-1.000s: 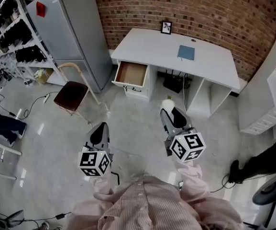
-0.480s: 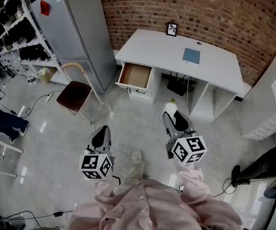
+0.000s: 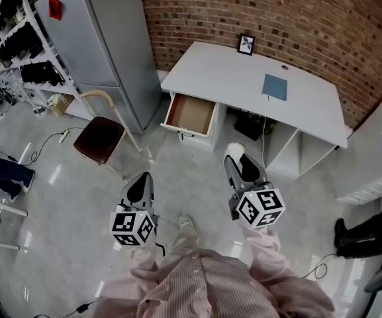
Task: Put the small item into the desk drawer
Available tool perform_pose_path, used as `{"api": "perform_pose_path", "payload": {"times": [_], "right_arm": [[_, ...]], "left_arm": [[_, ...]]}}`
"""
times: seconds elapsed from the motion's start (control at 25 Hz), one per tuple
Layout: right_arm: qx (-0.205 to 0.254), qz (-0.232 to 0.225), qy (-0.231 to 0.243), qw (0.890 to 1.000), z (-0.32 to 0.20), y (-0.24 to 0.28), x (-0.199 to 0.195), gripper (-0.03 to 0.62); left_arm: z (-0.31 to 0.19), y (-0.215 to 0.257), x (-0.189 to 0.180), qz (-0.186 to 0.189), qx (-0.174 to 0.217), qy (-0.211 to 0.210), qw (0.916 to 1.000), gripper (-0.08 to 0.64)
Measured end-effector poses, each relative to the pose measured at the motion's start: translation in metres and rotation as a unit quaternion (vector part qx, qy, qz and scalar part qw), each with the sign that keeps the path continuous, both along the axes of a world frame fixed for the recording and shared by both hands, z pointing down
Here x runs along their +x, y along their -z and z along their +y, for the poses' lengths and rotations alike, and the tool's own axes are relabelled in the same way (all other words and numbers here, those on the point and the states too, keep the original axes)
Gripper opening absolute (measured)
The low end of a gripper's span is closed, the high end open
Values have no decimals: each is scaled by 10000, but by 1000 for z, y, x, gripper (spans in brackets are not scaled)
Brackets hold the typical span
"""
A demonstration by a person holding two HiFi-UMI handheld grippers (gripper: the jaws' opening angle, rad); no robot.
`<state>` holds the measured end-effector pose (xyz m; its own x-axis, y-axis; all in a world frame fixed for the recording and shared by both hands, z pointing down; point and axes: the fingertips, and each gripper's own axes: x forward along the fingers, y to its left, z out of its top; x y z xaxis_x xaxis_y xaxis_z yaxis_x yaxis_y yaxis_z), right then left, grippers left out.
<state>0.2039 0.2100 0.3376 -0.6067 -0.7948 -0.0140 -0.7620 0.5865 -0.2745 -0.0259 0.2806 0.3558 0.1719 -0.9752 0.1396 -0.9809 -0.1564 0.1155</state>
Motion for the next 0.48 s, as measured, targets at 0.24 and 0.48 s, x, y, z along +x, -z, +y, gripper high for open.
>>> {"api": "perform_pose_path", "payload": {"times": [0.24, 0.48], "right_arm": [[-109, 6, -115, 9999, -64, 0, -30, 160], [-231, -60, -330, 9992, -116, -3, -48, 160]], "left_arm": [[-74, 3, -30, 68, -53, -163, 9998, -2], [-141, -1, -49, 183, -162, -464, 9986, -2]]}}
